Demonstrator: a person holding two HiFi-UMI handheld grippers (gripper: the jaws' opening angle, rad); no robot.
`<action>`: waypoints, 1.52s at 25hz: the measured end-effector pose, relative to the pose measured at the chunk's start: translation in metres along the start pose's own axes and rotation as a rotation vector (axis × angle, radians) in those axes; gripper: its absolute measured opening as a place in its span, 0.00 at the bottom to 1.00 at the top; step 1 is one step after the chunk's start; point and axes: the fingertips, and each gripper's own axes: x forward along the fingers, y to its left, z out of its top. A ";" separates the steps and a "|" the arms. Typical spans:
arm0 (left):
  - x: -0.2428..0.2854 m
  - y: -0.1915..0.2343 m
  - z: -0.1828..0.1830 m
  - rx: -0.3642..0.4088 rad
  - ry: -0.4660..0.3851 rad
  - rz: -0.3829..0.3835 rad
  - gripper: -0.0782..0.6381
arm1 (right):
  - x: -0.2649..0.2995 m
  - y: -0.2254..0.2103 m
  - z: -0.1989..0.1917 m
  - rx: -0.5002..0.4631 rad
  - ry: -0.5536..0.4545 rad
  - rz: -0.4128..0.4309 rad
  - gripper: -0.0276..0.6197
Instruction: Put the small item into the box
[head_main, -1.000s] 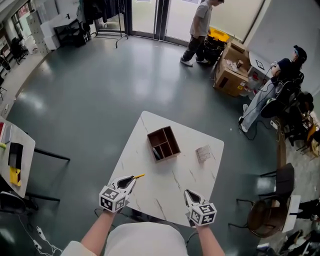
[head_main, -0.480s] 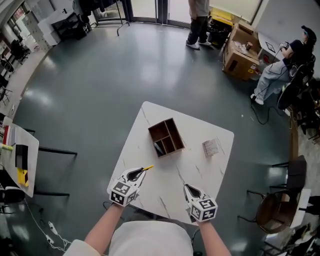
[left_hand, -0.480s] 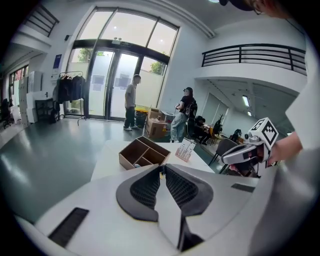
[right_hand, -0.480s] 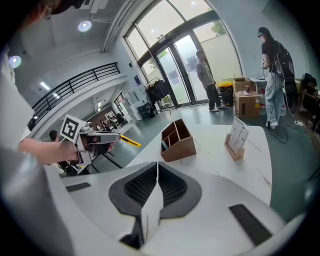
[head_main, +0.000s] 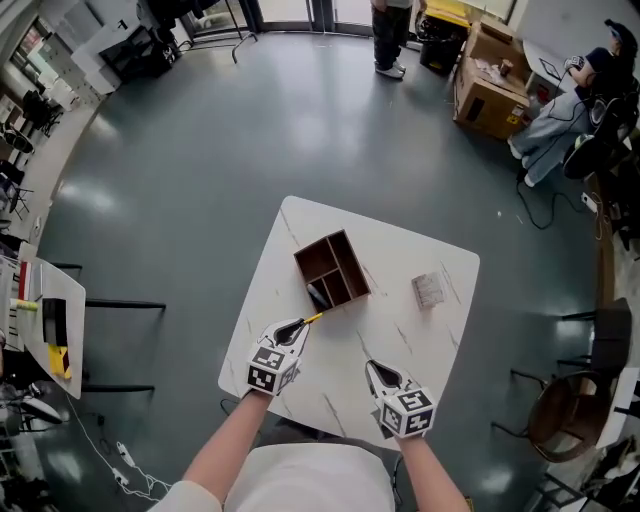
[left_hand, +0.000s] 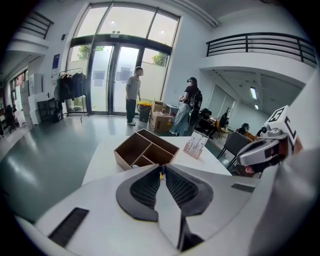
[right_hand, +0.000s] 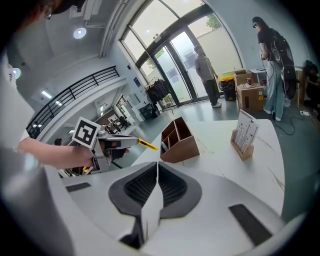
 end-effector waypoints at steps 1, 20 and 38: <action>0.006 0.001 -0.002 0.005 0.008 0.009 0.18 | 0.002 -0.002 0.001 0.001 -0.002 0.003 0.09; 0.087 0.012 -0.049 0.305 0.227 0.091 0.18 | 0.028 -0.034 -0.016 0.110 0.029 0.036 0.09; 0.085 0.002 -0.058 0.324 0.268 0.032 0.25 | 0.040 -0.029 -0.021 0.114 0.052 0.057 0.09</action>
